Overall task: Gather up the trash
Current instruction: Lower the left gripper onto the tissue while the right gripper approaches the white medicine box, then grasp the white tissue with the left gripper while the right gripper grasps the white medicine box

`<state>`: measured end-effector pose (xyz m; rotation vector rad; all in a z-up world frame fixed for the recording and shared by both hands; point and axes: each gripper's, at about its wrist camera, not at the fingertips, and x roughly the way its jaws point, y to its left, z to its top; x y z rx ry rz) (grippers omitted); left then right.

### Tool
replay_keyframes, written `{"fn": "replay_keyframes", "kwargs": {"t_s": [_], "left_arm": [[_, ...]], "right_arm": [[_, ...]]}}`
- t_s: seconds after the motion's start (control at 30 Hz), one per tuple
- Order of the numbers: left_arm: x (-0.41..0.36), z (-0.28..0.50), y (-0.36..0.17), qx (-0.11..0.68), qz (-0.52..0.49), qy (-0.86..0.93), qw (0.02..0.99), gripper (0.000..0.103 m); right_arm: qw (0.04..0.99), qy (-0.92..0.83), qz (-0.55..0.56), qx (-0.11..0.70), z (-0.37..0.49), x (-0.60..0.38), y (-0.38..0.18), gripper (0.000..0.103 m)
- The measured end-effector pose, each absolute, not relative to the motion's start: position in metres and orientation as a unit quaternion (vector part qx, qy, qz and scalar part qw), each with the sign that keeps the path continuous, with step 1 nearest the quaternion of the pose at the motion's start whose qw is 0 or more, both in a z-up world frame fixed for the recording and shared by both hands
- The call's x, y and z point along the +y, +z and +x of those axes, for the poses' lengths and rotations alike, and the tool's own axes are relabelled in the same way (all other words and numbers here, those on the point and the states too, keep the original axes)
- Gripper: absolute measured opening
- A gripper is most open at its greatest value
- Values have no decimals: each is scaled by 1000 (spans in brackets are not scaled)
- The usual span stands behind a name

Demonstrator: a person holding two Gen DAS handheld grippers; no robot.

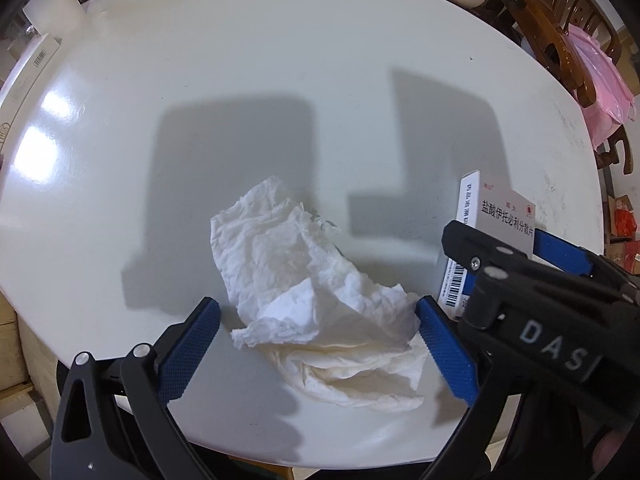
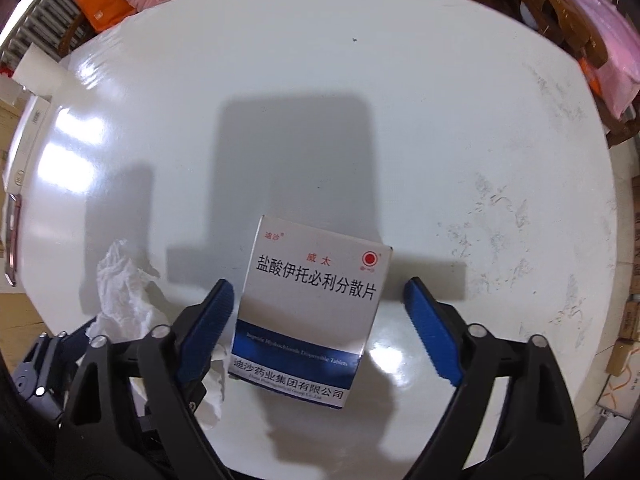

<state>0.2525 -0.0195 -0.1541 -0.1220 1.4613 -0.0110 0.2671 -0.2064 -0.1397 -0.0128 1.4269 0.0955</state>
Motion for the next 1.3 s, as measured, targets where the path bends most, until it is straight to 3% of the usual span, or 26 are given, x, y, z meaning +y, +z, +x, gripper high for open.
{"fn": "replay_keyframes", "kwargs": {"t_s": [0.07,0.17,0.27,0.33,0.4,0.5,1.3], "left_arm": [[-21,251,-155,663,-44,1,748,96],[-42,249,-154,656,-18,2,755,91],[-46,246,-147,653,-9,-12,757,71],[-44,246,-141,656,-12,-21,754,46],[-38,247,-139,660,-20,-34,750,35],[-30,247,-136,661,-30,-48,748,29],[-24,225,-60,574,44,-103,811,25]], "right_arm": [[761,36,-28,647,264,-203,-138,67],[764,38,-29,643,260,-202,-136,66],[765,40,-25,642,254,-201,-134,65],[764,45,-15,643,251,-201,-134,65],[763,49,-10,644,248,-203,-132,65],[766,49,-6,641,252,-200,-134,64],[827,69,-19,558,186,-206,-41,65]]}}
